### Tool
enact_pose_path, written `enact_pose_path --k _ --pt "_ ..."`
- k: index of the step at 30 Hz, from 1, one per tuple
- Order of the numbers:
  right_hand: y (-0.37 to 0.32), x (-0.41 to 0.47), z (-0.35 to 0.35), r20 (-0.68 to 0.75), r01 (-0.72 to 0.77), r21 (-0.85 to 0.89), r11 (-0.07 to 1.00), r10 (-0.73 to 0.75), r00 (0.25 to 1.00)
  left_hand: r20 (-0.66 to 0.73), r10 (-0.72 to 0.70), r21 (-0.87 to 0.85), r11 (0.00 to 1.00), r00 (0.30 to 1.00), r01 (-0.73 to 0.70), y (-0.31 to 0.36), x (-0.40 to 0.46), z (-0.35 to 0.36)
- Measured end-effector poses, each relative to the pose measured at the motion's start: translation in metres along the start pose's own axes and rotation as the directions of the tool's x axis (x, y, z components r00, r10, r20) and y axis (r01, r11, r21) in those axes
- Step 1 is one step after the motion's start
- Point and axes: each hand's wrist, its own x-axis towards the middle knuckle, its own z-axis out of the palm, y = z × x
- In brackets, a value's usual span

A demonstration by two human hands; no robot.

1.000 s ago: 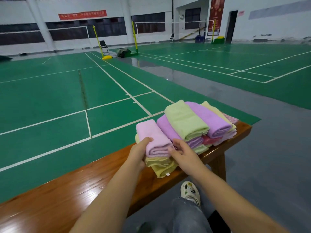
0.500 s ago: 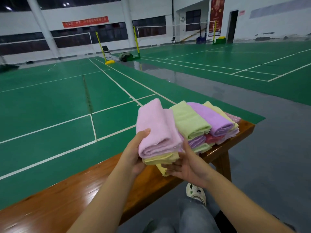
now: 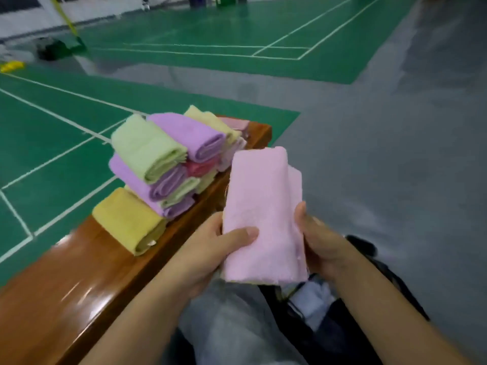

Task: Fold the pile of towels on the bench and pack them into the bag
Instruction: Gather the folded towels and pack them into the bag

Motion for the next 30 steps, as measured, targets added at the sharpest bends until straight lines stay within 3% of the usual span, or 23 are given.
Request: enact_pose_path --k 2,5,12,16,21,25,30 --pt "0.003 -0.015 -0.037 -0.12 -0.008 -0.044 0.999 0.003 0.993 0.017 -0.063 0.093 0.994 0.998 0.061 -0.022 0.028 0.026" --pt "0.016 -0.038 -0.098 -0.382 -0.038 -0.04 0.998 0.02 0.924 0.123 -0.221 0.156 0.967 0.967 0.201 -0.069 0.075 0.068" --pt "0.08 -0.073 -0.216 -0.678 -0.137 0.187 0.973 0.229 0.698 0.166 -0.58 0.186 0.813 0.798 0.552 -0.167 0.142 0.128" --pt "0.141 -0.097 -0.266 -0.734 -0.181 0.324 0.929 0.368 0.571 0.09 -0.706 0.065 0.708 0.703 0.703 -0.205 0.166 0.135" --pt "0.22 -0.116 -0.294 -0.715 -0.242 0.517 0.821 0.57 0.406 0.039 -0.777 0.004 0.629 0.629 0.777 -0.236 0.186 0.128" --pt "0.259 -0.11 -0.309 -0.667 -0.183 0.637 0.749 0.655 0.356 0.045 -0.821 -0.003 0.57 0.57 0.822 -0.252 0.196 0.122" --pt "0.279 -0.078 -0.332 -0.672 -0.193 0.649 0.735 0.674 0.306 0.041 -0.834 -0.058 0.547 0.55 0.835 -0.261 0.198 0.115"
